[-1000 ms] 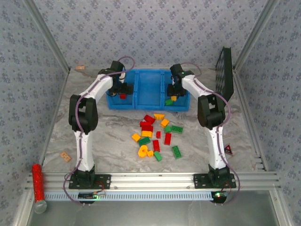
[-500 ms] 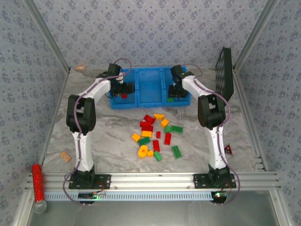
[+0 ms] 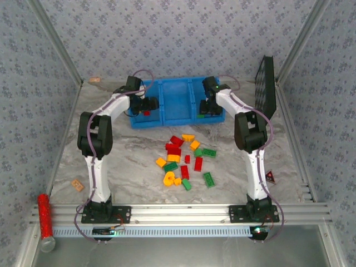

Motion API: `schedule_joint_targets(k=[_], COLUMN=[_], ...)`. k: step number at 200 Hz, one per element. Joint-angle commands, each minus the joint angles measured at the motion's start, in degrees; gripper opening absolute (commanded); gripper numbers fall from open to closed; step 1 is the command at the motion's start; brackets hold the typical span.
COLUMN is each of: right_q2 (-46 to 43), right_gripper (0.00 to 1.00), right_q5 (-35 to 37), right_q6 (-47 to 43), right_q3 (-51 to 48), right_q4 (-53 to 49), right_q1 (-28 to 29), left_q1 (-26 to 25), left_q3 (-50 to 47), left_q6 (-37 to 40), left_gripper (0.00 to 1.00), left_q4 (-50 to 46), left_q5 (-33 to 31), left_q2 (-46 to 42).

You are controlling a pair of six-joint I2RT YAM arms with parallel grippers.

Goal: Sort the legos into containers by color
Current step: Move the container to the top-center of the table.

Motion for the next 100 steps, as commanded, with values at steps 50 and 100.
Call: schedule_joint_targets(k=[50,100], right_q2=[-2.26,-2.98], right_gripper=[0.52,0.51], right_q5=[-1.29,-1.63], right_q6=[0.52,0.76], right_q3=[-2.49,-3.77], right_q4=[-3.07,-2.02], right_q1=[0.93,1.06], left_q1=[2.66,4.1], left_q3=[-8.16,-15.04], left_q6=[-20.4,-25.76], left_gripper=[0.46,0.09], left_q4=[5.22,13.87], left_q5=[12.48,14.69], left_q2=[9.47,7.17])
